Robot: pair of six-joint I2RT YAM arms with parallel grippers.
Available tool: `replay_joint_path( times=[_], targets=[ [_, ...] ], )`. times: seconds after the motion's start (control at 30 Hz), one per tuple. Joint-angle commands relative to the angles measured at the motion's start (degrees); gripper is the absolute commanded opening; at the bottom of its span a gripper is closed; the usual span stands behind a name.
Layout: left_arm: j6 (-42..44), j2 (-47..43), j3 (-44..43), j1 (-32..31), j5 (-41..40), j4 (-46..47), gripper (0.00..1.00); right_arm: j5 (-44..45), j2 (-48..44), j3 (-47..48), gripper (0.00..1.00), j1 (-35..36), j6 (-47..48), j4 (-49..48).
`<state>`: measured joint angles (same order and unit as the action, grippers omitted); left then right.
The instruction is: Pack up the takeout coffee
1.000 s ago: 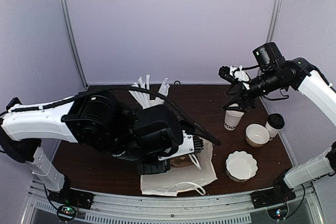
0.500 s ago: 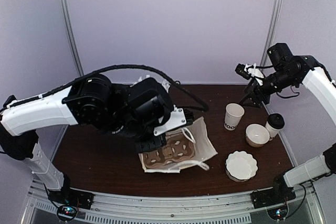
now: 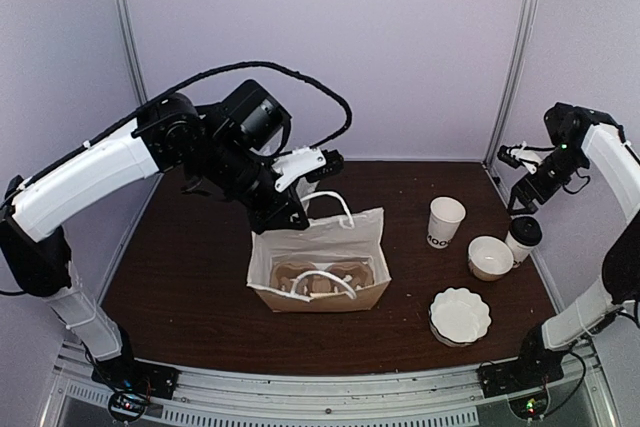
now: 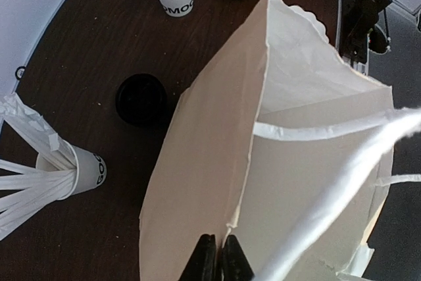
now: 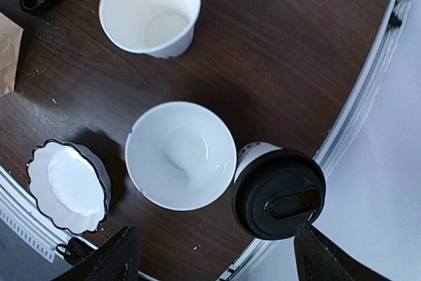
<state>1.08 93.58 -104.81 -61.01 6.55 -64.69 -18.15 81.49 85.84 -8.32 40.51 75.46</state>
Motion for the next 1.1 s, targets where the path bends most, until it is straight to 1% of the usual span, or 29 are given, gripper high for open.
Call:
replay_joint_path(
  times=[0.0,0.07,0.13,0.33,0.43,0.57,0.67,0.8,1.07],
  targets=[
    [-0.8,2.2,-0.6,4.1,7.6,0.1,0.15,5.6,3.3,0.6,0.87,-2.8,-0.3,5.1],
    [-0.6,2.5,-0.2,4.5,6.9,1.0,0.28,7.6,4.1,0.2,0.89,-3.5,-0.4,4.7],
    [0.0,2.6,0.4,4.6,5.7,2.3,0.39,9.1,4.9,0.1,0.90,-4.2,-0.8,3.9],
    [1.7,3.6,-0.7,5.0,3.3,2.7,0.50,12.8,8.0,0.2,0.91,-5.0,-2.2,1.4],
    [2.9,2.8,-1.3,5.1,1.2,2.9,0.57,12.6,10.6,1.3,0.92,-5.9,-2.3,1.4],
    [3.7,1.2,0.0,5.7,-3.0,5.3,0.70,12.0,14.4,3.3,0.93,-6.8,-2.6,1.0],
    [3.7,0.1,1.9,5.9,-4.2,8.1,0.77,11.9,17.1,4.4,0.93,-7.5,-2.7,1.1],
    [3.3,-1.0,2.9,6.0,-4.2,10.2,0.80,11.8,18.7,5.1,0.94,-8.5,-2.5,0.8],
    [3.5,-1.8,4.1,6.0,-3.8,11.6,0.81,10.3,20.4,5.4,0.92,-8.7,-1.8,1.3]
  ],
)
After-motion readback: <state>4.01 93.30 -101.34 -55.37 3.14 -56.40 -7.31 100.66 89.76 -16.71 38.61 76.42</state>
